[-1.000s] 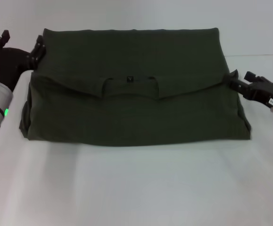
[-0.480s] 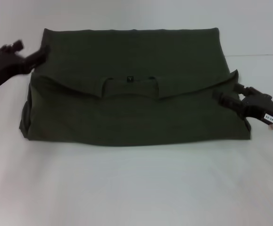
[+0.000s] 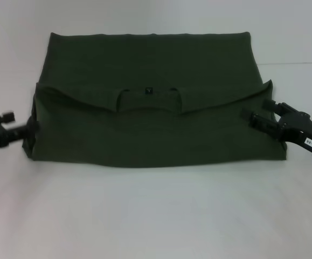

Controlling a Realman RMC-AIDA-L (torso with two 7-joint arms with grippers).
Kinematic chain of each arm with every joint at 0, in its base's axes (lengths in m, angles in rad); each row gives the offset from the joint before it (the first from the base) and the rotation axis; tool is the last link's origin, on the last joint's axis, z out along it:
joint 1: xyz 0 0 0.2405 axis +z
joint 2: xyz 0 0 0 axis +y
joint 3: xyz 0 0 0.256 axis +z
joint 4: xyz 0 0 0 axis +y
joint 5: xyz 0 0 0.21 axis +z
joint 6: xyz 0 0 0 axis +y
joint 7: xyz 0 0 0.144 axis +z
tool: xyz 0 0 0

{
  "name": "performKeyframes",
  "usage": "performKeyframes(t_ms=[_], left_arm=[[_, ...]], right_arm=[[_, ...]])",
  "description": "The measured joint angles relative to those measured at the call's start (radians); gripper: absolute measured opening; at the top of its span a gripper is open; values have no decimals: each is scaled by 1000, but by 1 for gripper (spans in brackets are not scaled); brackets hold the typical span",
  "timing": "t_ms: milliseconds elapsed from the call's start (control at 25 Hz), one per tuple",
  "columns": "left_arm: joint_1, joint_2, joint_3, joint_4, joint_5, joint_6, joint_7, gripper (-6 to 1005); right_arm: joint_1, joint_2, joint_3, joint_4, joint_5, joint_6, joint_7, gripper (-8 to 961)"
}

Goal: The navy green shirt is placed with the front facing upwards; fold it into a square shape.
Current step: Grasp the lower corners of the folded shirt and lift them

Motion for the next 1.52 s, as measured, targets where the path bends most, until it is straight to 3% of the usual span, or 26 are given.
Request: performKeyframes(t_ms=[240, 560, 1240, 1520], left_arm=[[-48, 7, 10, -9, 157, -23, -82, 810], [-92, 11, 18, -54, 255, -109, -115, 799], [-101, -3, 64, -65, 266, -138, -106, 777], [-102, -3, 65, -65, 257, -128, -83, 528]], right_arm=[[-4, 1, -5, 0, 0, -13, 1, 921], [-8, 0, -7, 6, 1, -22, 1, 921], [-10, 1, -6, 5, 5, -25, 13, 920], [-11, 1, -6, 6, 5, -26, 12, 916]])
